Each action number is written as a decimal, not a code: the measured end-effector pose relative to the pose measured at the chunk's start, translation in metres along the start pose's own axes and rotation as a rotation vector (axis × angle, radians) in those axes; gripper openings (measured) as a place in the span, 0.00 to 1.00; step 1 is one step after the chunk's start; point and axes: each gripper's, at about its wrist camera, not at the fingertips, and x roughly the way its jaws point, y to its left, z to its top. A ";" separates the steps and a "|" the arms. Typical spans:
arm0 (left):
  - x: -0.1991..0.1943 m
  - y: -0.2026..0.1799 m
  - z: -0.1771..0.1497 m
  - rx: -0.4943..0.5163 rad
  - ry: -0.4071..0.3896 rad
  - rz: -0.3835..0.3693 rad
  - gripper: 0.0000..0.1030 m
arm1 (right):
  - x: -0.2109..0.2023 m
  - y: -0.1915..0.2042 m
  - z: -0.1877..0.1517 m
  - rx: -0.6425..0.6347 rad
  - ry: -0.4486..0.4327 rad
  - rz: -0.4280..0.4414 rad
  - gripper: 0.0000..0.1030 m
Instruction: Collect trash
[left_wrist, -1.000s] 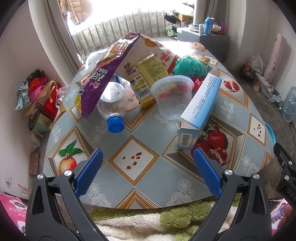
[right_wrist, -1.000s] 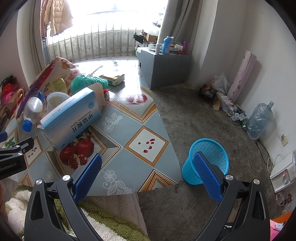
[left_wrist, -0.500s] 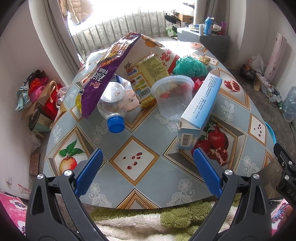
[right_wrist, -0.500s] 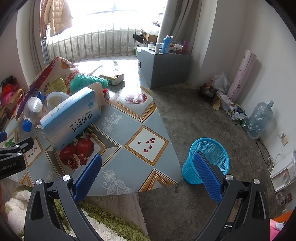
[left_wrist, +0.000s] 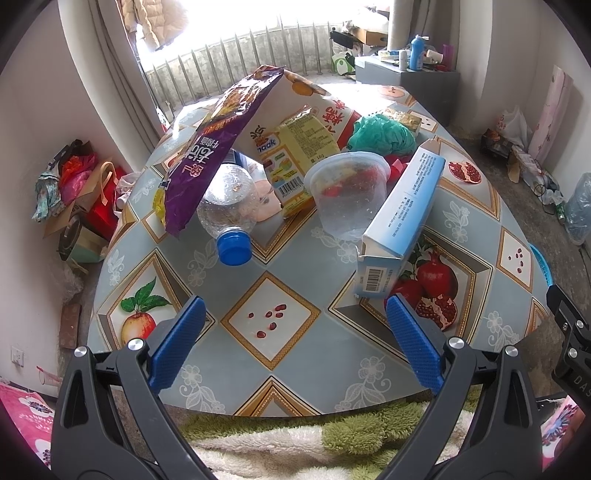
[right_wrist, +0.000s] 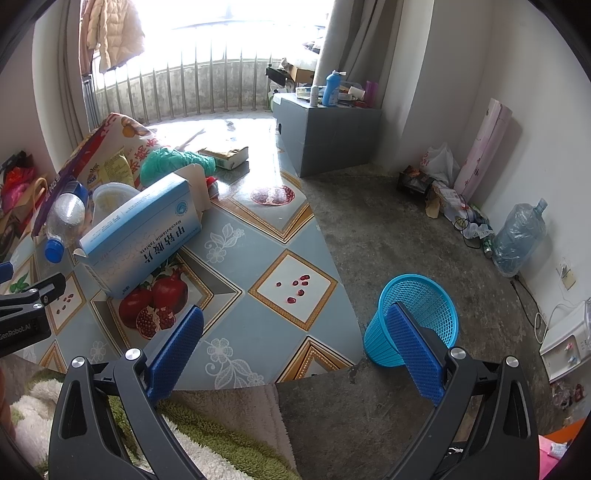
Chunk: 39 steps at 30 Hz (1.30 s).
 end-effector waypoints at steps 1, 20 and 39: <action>0.000 0.000 0.000 0.000 0.000 0.000 0.91 | 0.000 0.000 0.000 0.001 0.000 0.000 0.94; 0.003 0.012 0.000 -0.003 0.004 0.002 0.91 | 0.000 0.002 0.001 -0.001 0.001 0.002 0.94; 0.010 0.044 0.016 -0.045 -0.085 -0.052 0.91 | 0.006 0.029 0.026 0.033 -0.019 0.160 0.93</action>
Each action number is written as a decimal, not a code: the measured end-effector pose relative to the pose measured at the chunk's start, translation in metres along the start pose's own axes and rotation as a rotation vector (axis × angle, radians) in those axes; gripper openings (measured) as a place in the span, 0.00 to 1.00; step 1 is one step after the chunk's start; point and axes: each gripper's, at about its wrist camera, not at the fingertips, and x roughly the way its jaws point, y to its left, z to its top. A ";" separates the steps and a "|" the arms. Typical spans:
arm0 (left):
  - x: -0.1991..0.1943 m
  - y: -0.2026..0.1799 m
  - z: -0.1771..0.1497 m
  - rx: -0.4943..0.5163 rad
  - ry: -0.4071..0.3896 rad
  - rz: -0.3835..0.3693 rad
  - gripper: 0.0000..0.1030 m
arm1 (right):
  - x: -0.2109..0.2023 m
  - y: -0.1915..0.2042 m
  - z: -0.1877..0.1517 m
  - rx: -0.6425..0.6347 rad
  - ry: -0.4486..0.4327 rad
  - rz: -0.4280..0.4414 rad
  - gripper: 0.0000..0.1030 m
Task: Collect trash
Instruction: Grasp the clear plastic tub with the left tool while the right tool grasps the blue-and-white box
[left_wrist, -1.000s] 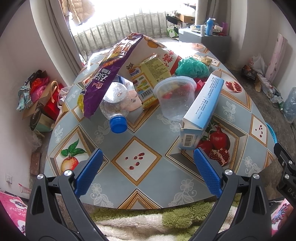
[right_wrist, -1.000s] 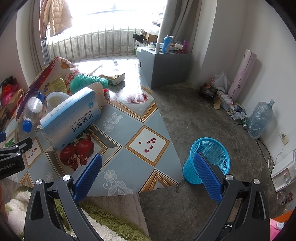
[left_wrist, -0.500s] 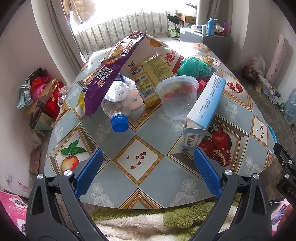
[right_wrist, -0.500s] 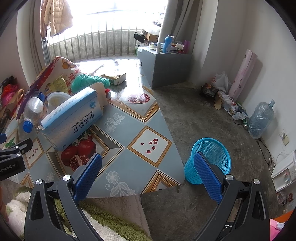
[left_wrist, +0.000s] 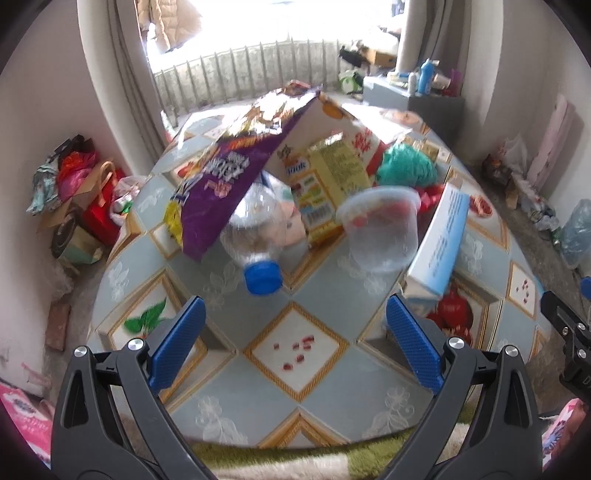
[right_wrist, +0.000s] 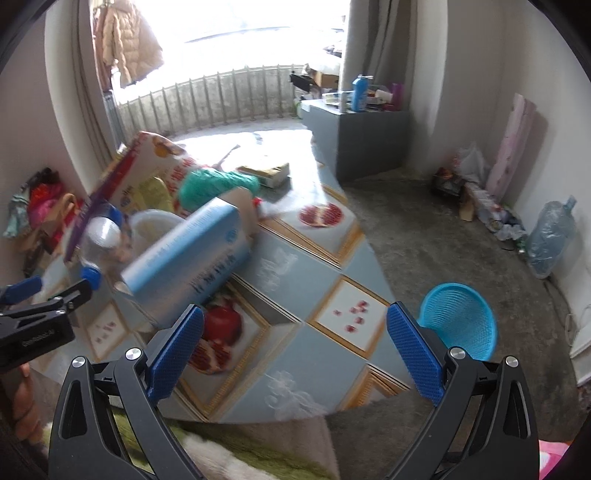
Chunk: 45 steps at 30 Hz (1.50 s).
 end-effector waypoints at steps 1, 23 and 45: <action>0.001 0.003 0.003 0.000 -0.014 -0.025 0.91 | 0.002 0.002 0.004 0.004 0.000 0.019 0.93; 0.064 0.006 0.055 0.016 0.009 -0.498 0.41 | 0.092 0.021 0.063 0.324 0.193 0.391 0.61; 0.097 -0.017 0.059 -0.013 0.136 -0.557 0.44 | 0.116 0.012 0.049 0.382 0.318 0.464 0.50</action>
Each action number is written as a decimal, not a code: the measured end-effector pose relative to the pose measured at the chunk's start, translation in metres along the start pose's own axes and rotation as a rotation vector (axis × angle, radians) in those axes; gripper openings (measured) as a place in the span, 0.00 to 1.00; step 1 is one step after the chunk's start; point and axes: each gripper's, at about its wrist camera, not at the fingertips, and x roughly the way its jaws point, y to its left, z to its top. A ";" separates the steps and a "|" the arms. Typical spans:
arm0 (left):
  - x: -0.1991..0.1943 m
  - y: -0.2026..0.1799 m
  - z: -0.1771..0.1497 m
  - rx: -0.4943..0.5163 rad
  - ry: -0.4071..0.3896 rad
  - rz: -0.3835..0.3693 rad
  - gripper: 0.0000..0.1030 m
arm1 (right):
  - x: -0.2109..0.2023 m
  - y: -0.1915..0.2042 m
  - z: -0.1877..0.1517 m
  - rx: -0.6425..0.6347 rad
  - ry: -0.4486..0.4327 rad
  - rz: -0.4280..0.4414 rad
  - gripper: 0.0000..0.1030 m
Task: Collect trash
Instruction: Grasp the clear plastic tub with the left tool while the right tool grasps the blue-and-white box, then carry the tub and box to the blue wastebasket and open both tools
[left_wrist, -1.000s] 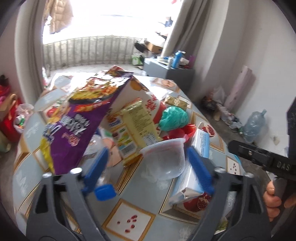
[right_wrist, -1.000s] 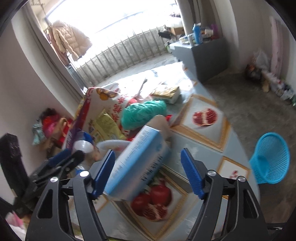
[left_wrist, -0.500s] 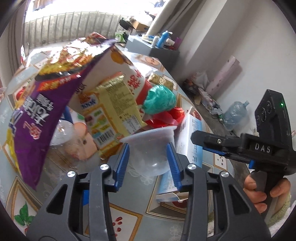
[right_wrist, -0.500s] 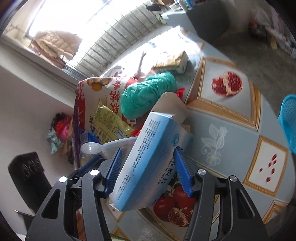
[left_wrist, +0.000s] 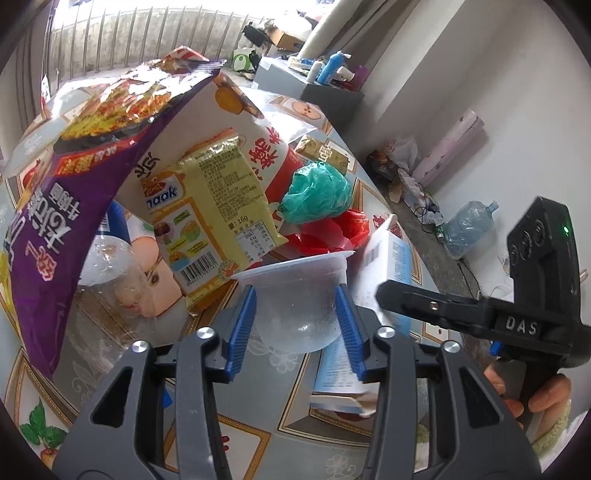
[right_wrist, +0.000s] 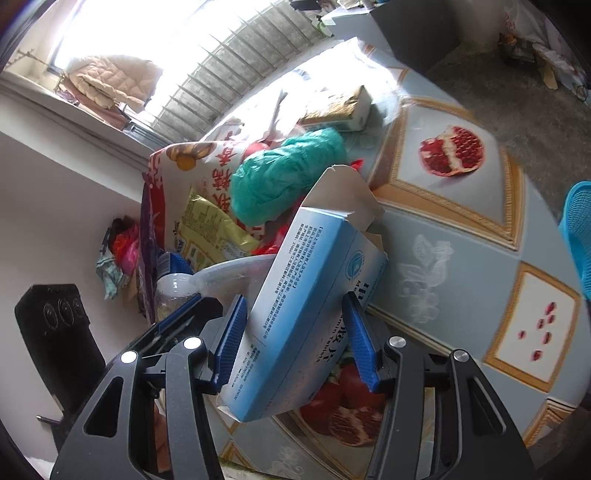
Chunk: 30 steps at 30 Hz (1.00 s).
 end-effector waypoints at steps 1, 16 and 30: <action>0.002 -0.001 0.001 -0.008 0.006 -0.002 0.46 | -0.003 -0.003 0.000 0.003 -0.001 -0.002 0.49; 0.032 -0.015 0.002 -0.073 0.041 0.031 0.60 | -0.027 -0.050 0.000 0.124 0.007 0.061 0.50; 0.030 -0.040 -0.015 0.026 0.037 0.018 0.59 | -0.011 -0.048 0.003 0.147 0.088 0.106 0.59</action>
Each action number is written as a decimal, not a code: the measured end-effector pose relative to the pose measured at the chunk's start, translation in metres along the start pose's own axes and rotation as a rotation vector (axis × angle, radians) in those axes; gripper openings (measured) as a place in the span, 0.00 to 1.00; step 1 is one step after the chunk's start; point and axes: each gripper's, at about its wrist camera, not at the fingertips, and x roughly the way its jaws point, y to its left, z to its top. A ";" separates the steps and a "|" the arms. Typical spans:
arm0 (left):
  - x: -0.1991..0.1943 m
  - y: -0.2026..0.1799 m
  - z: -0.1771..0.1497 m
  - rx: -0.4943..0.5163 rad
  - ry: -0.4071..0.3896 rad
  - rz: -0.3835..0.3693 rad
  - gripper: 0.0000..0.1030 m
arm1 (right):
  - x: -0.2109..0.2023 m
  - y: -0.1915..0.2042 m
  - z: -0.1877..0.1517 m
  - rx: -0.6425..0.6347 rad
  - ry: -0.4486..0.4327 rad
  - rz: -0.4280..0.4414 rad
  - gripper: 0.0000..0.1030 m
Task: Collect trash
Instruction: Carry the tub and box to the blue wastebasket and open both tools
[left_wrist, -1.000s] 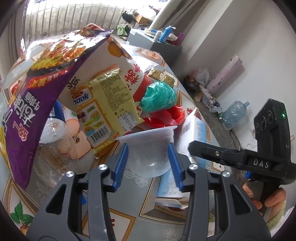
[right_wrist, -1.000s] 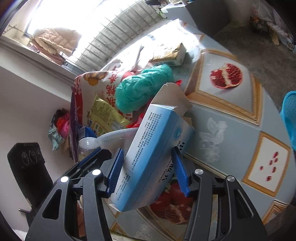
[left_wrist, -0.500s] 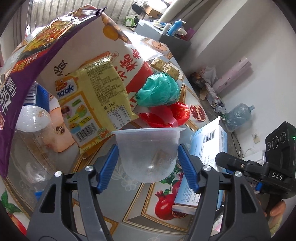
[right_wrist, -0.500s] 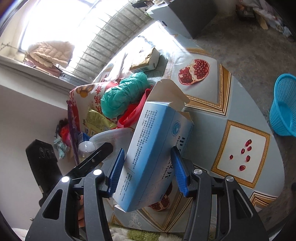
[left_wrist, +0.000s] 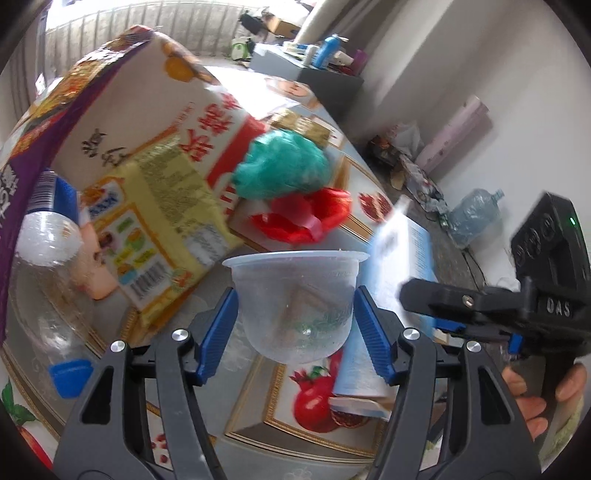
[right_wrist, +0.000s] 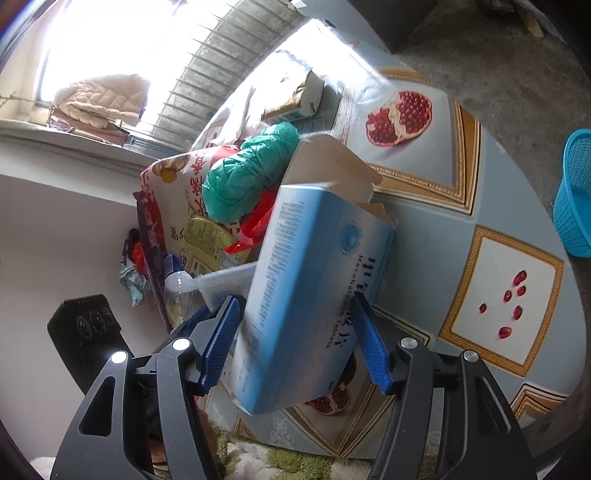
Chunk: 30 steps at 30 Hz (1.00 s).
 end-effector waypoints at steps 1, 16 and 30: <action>0.000 -0.003 -0.001 0.006 0.003 -0.007 0.59 | 0.000 0.000 0.000 0.003 -0.003 0.000 0.59; -0.005 -0.029 -0.020 0.072 0.019 -0.095 0.58 | -0.019 -0.033 -0.011 0.140 -0.041 0.098 0.48; 0.003 -0.139 0.002 0.326 0.004 -0.162 0.58 | -0.108 -0.094 -0.026 0.274 -0.286 0.199 0.42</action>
